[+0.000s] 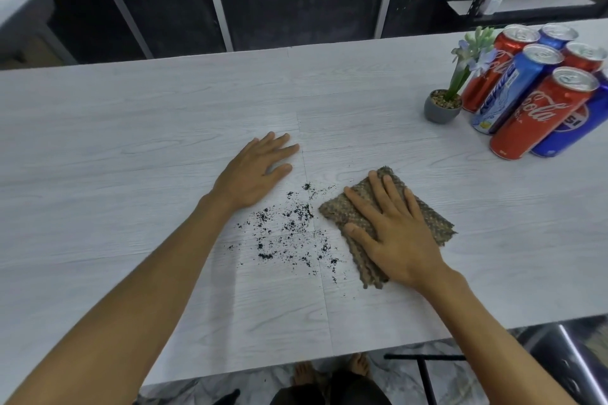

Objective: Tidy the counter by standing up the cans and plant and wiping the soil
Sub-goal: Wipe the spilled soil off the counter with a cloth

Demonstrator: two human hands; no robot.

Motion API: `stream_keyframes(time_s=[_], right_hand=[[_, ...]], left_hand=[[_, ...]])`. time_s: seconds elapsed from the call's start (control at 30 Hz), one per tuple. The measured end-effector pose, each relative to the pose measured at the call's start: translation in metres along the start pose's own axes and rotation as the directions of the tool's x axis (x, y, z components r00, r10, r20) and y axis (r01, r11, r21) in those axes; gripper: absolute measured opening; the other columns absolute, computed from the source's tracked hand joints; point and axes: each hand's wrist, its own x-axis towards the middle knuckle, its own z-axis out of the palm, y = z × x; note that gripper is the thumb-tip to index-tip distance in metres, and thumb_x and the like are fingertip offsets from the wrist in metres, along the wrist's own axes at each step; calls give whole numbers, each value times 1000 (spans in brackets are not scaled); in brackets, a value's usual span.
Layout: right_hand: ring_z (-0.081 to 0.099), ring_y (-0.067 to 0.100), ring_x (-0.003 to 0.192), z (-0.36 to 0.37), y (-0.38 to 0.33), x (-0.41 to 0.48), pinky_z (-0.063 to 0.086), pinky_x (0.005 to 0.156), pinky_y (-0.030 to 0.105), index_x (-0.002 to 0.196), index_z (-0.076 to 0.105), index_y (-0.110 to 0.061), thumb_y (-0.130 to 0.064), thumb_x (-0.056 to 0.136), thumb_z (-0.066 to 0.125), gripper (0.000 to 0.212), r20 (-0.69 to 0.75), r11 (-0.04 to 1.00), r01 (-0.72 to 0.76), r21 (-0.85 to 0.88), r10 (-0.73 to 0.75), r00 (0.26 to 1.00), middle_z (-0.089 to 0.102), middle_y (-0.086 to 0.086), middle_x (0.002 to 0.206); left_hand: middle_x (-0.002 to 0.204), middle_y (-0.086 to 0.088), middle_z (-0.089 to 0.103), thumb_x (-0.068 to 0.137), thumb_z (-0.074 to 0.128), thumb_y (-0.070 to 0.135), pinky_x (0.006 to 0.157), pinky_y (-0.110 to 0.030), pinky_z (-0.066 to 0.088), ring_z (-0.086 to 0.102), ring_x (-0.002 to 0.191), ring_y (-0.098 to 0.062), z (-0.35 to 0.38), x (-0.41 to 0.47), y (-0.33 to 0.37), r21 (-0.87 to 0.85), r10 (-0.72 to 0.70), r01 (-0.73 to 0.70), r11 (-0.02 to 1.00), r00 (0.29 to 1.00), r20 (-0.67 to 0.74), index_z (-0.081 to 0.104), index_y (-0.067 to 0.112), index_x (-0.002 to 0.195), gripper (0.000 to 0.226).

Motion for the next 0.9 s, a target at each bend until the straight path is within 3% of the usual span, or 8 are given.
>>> stream_keyframes(time_s=[0.13, 0.23, 0.3, 0.4, 0.57, 0.8, 0.9], right_hand=[[5, 11, 148, 1, -5, 18, -1, 119, 35, 142, 34, -44, -53, 98, 21, 47, -110, 983, -37, 182, 58, 992, 18, -9, 158], [11, 5, 143, -21, -18, 36, -2, 118, 30, 140, 29, -40, -40, 103, 29, 37, -5, 851, -55, 522, 68, 998, 23, -21, 144], [10, -3, 135, -29, -25, 45, -3, 117, 26, 146, 27, -30, -39, 103, 25, 44, 90, 780, -93, 619, 48, 995, 21, -22, 137], [-6, 5, 144, -20, -32, 57, -14, 117, 36, 149, 18, -36, -56, 97, 6, 56, 134, 893, 18, 450, -87, 987, 7, -13, 157], [-23, 12, 144, 2, -31, 61, -18, 115, 42, 147, 9, -49, -63, 89, -2, 60, 119, 986, 116, 123, -130, 984, -12, -13, 158], [-20, 18, 145, 8, -34, 70, -13, 116, 49, 148, 5, -49, -59, 97, 11, 52, 40, 999, -27, -20, 28, 999, -16, -7, 159], [-22, 19, 144, 12, -41, 60, -15, 116, 49, 147, 4, -50, -61, 96, 9, 53, 46, 1000, 20, -13, -19, 999, -17, -6, 158]], left_hand=[[157, 17, 20, 100, 38, 47, 119, -26, 0, 6, 146, 1, -8, -3, 0, -106, -25, 27, 994, 999, 25, 37, 40, 144, 45], [156, 19, 22, 99, 38, 49, 120, -28, 2, 7, 145, 4, -13, -14, -6, -121, -41, 41, 992, 999, 8, 37, 42, 144, 45], [156, 20, 22, 99, 37, 50, 121, -30, 3, 8, 145, 4, -15, -24, -12, -119, -47, 47, 992, 999, -1, 36, 44, 144, 45], [156, 20, 21, 100, 34, 50, 121, -29, 3, 6, 145, 5, -14, -34, -15, -101, -55, 55, 993, 998, -2, 34, 44, 144, 44], [158, 18, 17, 101, 32, 47, 121, -30, 1, 3, 146, 2, -10, -36, -12, -22, -33, 33, 999, 999, -2, 32, 44, 145, 44], [159, 16, 13, 102, 30, 49, 121, -32, 0, 0, 147, -1, -9, -36, -12, 32, -19, 19, 999, 1000, 11, 29, 43, 147, 46], [159, 17, 13, 102, 29, 49, 121, -32, 0, 0, 147, 0, -9, -36, -13, 22, -20, 19, 1000, 1000, 9, 29, 43, 146, 45]])
